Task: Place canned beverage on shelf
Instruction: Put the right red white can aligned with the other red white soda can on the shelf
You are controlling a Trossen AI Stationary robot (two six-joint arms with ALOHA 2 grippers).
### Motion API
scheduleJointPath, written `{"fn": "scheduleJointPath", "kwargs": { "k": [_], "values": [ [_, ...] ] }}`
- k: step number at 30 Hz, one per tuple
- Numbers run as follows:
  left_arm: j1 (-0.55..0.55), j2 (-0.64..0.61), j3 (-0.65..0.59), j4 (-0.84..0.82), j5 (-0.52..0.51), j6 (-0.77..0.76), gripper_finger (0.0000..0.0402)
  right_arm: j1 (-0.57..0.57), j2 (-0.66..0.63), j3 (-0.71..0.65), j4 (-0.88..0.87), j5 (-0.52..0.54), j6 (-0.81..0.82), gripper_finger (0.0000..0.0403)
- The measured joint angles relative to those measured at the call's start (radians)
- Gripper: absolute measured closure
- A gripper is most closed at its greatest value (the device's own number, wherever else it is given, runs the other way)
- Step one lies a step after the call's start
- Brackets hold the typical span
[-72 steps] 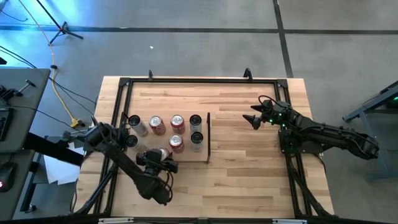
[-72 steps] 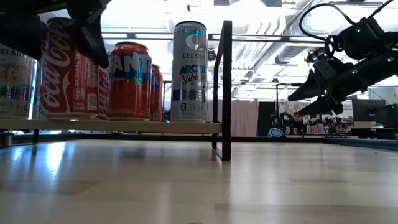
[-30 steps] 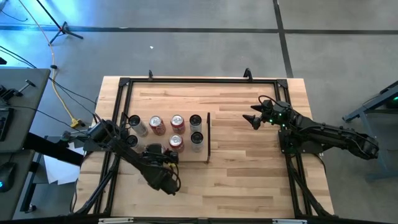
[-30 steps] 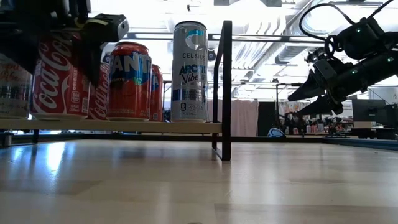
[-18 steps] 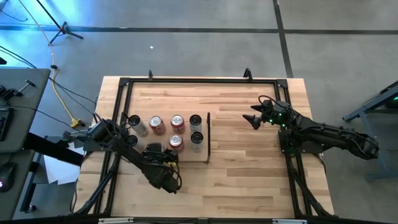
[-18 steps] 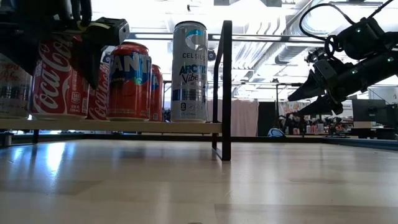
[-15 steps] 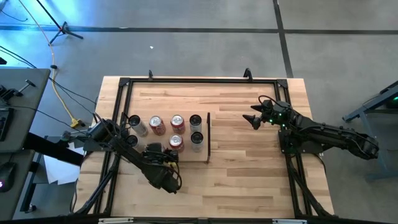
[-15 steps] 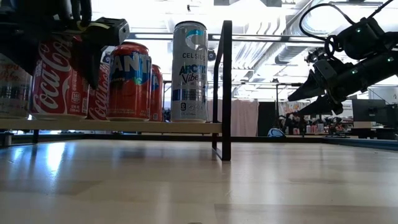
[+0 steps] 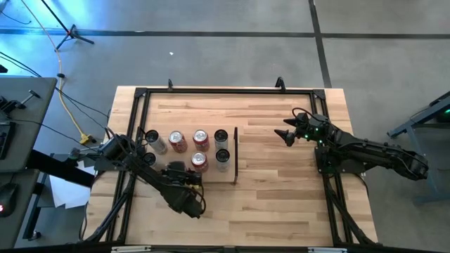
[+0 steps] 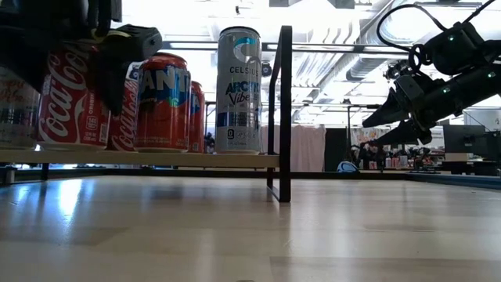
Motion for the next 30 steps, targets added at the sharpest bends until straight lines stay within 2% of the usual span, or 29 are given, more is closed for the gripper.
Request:
{"fn": "scheduleJointPath", "kwargs": {
  "k": [12,16,22,30],
  "values": [
    [-0.004,0.0,0.005,0.055,-0.06,0.193,0.0096,0.0,0.0,0.0,0.0,0.0,0.0,0.0004],
    [-0.003,-0.001,0.007,0.058,-0.011,0.128,0.0096,0.0,0.0,0.0,0.0,0.0,0.0,0.0004],
    [-0.006,0.0,0.006,0.013,0.055,-0.052,0.0096,0.0,0.0,0.0,0.0,0.0,0.0,0.0004],
    [-0.008,0.002,0.003,0.002,0.045,-0.137,0.0096,0.0,0.0,0.0,0.0,0.0,0.0,0.0004]
  ]
}}
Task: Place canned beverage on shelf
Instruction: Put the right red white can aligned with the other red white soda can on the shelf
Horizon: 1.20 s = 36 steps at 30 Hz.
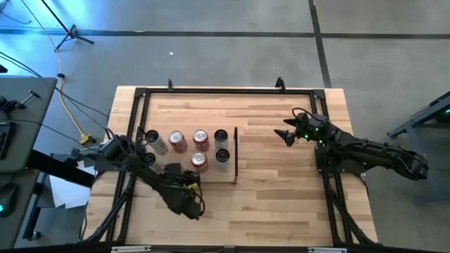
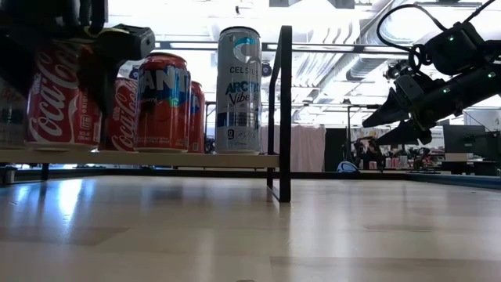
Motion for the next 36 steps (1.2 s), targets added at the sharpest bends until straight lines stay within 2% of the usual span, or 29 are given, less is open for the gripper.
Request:
{"fn": "scheduleJointPath", "kwargs": {
  "k": [10,17,29,36],
  "values": [
    [0.022,0.001,0.0,0.004,-0.046,-0.012,0.0096,0.0,0.0,0.0,0.0,0.0,0.0,0.0004],
    [0.028,0.001,0.0,0.0,-0.028,-0.024,0.0092,0.0,0.0,0.0,0.0,0.0,0.0,0.0004],
    [0.011,0.001,0.0,0.0,-0.029,-0.085,0.001,0.0,0.0,0.0,0.0,0.0,0.0,0.0004],
    [0.011,0.0,0.016,-0.003,0.005,-0.087,0.0002,0.0,0.0,0.0,0.0,0.0,0.0,0.0004]
  ]
}}
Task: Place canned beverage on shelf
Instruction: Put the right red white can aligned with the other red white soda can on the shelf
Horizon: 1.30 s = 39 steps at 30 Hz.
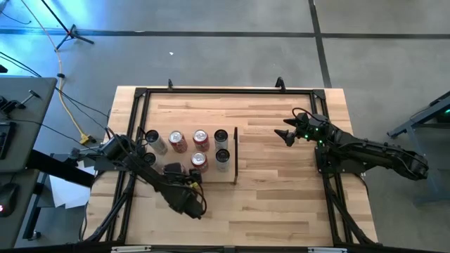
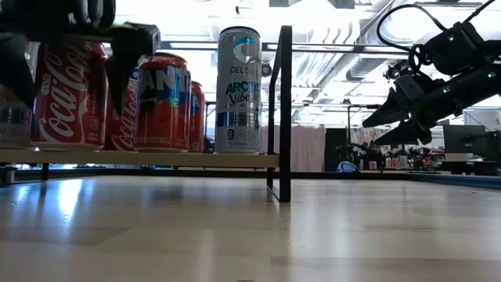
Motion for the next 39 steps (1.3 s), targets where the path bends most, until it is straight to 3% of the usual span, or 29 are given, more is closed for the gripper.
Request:
{"fn": "scheduleJointPath", "kwargs": {
  "k": [18,33,39],
  "values": [
    [-0.04,-0.002,0.123,0.003,0.069,0.049,0.0002,0.0,0.0,0.0,0.0,0.0,0.0,0.0004],
    [-0.051,-0.002,0.124,0.024,0.058,0.047,0.0002,0.0,0.0,0.0,0.0,0.0,0.0,0.0004],
    [-0.079,-0.002,0.124,0.024,0.003,0.005,0.0002,0.0,0.0,0.0,0.0,0.0,0.0,0.0004]
  ]
}}
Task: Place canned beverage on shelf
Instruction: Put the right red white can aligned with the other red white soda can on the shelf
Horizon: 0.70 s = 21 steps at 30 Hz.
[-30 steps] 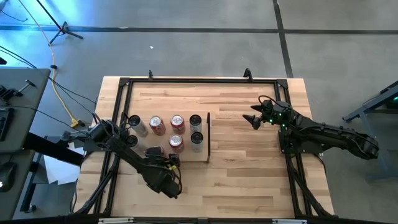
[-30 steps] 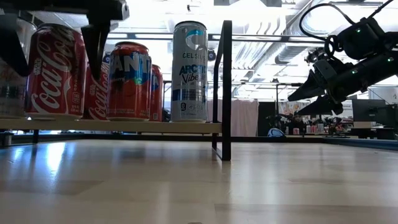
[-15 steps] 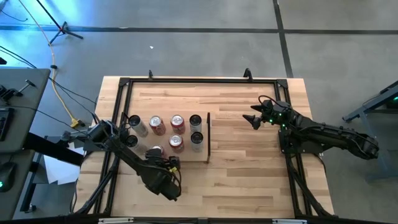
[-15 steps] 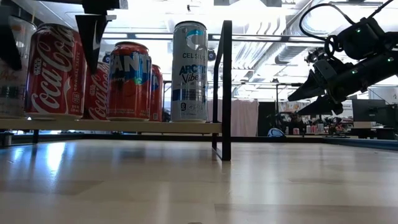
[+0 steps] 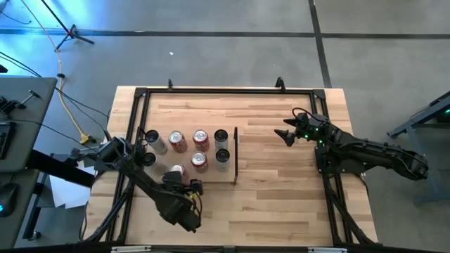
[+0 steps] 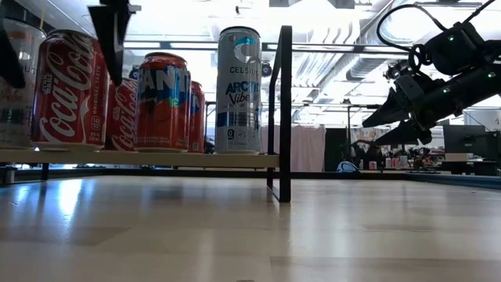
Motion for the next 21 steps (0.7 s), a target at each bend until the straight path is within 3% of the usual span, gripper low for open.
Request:
{"fn": "scheduleJointPath", "kwargs": {
  "k": [5,9,21],
  "values": [
    [-0.035,0.0,0.0,-0.001,-0.022,-0.053,0.0007,0.0,0.0,0.0,0.0,0.0,0.0,0.0004],
    [-0.04,0.0,0.0,0.005,0.036,-0.038,0.0009,0.0,0.0,0.0,0.0,0.0,0.0,0.0004],
    [-0.04,0.0,0.0,0.064,-0.05,0.011,0.0007,0.0,0.0,0.0,0.0,0.0,0.0,0.0004]
  ]
}}
